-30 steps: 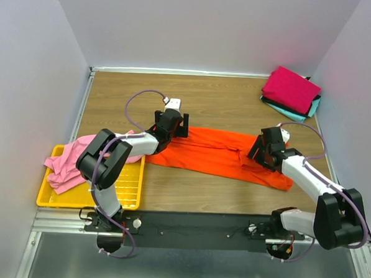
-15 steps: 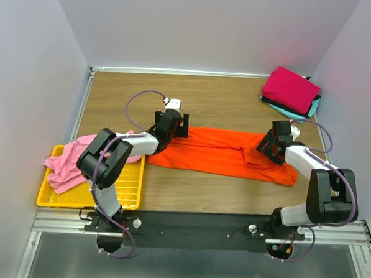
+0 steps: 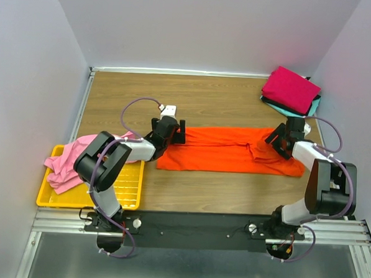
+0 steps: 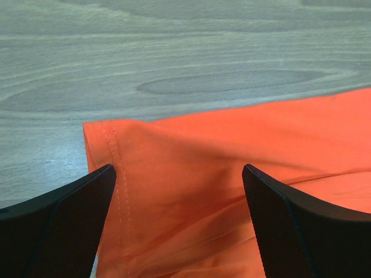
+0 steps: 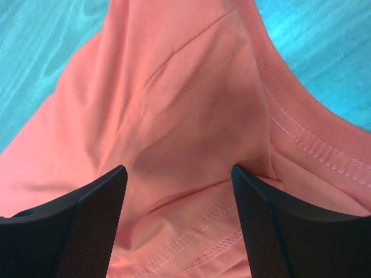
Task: Fold and stack the t-shirts
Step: Fold the tshirt
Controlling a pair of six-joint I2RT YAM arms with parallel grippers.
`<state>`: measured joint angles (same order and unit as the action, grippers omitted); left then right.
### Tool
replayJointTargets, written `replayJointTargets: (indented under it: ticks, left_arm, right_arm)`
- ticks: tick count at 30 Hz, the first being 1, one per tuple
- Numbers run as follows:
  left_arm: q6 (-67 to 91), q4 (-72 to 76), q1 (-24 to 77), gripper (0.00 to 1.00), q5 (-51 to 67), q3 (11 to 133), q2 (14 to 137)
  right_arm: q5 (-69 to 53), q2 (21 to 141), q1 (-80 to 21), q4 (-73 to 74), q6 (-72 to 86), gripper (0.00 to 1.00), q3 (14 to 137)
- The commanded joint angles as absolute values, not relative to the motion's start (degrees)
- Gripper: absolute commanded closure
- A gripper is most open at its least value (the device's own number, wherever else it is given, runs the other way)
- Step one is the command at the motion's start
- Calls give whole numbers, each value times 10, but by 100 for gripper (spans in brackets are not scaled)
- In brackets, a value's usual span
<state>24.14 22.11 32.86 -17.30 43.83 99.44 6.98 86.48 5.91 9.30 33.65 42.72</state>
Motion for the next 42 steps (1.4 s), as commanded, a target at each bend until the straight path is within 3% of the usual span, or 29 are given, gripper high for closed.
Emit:
replayJointTargets:
  ticks: [1, 12, 18, 28, 37, 42]
  left_arm:
    - [257, 249, 341, 2, -192, 436, 965]
    - [260, 255, 366, 2, -183, 465, 992]
    - [273, 262, 369, 3, -182, 444, 1001]
    - [294, 265, 369, 3, -192, 403, 998]
    - [305, 270, 369, 3, -199, 372, 993]
    - [303, 268, 369, 3, -204, 367, 987]
  right_arm:
    - [56, 832, 52, 129, 313, 22, 411]
    - [110, 817, -91, 136, 293, 22, 460]
    - [120, 831, -112, 142, 289, 29, 447]
    - [154, 825, -120, 166, 288, 56, 414]
    - [155, 838, -120, 181, 291, 88, 407]
    - [160, 824, -120, 192, 293, 93, 396]
